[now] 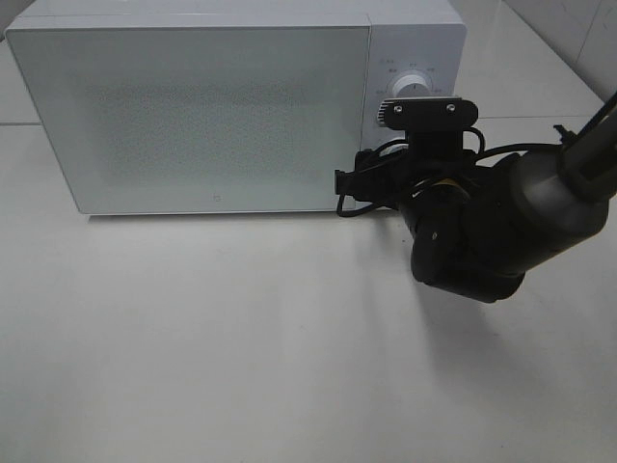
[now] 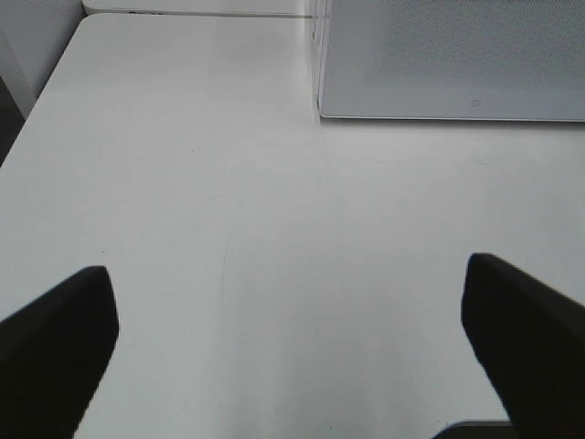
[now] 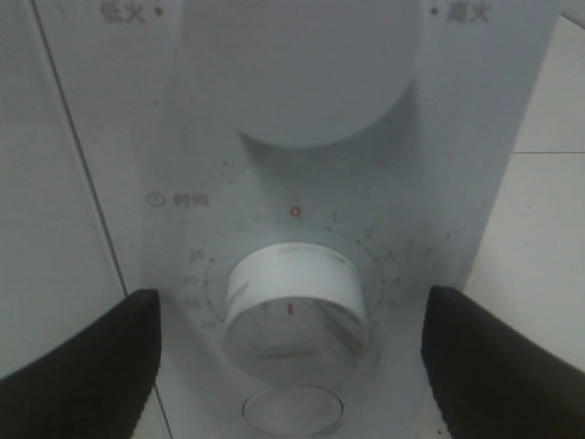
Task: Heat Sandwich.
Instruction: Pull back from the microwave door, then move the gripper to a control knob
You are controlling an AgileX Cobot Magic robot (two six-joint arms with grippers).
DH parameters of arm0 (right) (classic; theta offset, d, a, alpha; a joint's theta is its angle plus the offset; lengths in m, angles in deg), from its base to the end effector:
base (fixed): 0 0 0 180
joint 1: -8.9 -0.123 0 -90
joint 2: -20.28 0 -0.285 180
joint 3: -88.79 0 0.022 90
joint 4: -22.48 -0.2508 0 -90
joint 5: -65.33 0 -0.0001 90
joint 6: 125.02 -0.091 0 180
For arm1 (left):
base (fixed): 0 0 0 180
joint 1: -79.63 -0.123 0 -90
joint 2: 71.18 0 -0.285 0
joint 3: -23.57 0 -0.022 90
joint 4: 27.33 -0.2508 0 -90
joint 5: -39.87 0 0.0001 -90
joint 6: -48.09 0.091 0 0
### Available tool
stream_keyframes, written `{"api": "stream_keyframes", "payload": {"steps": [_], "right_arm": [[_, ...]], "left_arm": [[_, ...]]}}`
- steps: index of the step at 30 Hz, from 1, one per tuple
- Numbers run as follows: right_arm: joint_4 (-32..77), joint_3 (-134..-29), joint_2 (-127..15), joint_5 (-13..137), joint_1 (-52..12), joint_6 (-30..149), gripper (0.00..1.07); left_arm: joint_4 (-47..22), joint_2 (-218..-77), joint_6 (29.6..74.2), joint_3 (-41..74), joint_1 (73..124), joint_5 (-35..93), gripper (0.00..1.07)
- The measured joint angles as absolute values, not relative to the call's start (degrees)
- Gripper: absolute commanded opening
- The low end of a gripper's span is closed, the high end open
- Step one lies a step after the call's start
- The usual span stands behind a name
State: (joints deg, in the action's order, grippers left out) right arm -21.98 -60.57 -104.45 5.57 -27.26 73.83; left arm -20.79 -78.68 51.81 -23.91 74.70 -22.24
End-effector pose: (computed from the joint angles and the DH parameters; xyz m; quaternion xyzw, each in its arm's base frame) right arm 0.3207 0.1662 0.1200 0.0032 0.7749 -0.0193 0.6318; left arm -0.0083 -0.0099 0.2810 -0.0054 0.8517 -0.0175 0.5238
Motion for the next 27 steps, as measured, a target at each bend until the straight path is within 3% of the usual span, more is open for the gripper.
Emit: {"api": "stream_keyframes", "payload": {"steps": [9, 13, 14, 16, 20, 27], "right_arm": [[-21.6, -60.7, -104.4, 5.6, -27.3, 73.8, 0.71], [-21.5, -60.7, -104.4, 5.1, -27.3, 73.8, 0.51], [-21.5, -60.7, -104.4, 5.1, -27.3, 73.8, 0.51], [-21.5, -60.7, -104.4, 4.3, -27.3, 73.8, 0.34], [-21.4, -60.7, -104.4, 4.2, -27.3, 73.8, 0.18], [-21.4, -60.7, -104.4, 4.2, -27.3, 73.8, 0.18]], "left_arm": [[-20.8, -78.7, 51.8, -23.9, 74.7, -22.2, 0.98], [-20.8, -78.7, 51.8, -23.9, 74.7, -22.2, 0.98], [-20.8, -78.7, 51.8, -23.9, 74.7, -22.2, 0.98], [-20.8, -78.7, 51.8, -23.9, 74.7, -22.2, 0.98], [-20.8, -78.7, 51.8, -23.9, 74.7, -22.2, 0.98], [-20.8, -78.7, 51.8, -23.9, 74.7, -22.2, 0.98]]}}
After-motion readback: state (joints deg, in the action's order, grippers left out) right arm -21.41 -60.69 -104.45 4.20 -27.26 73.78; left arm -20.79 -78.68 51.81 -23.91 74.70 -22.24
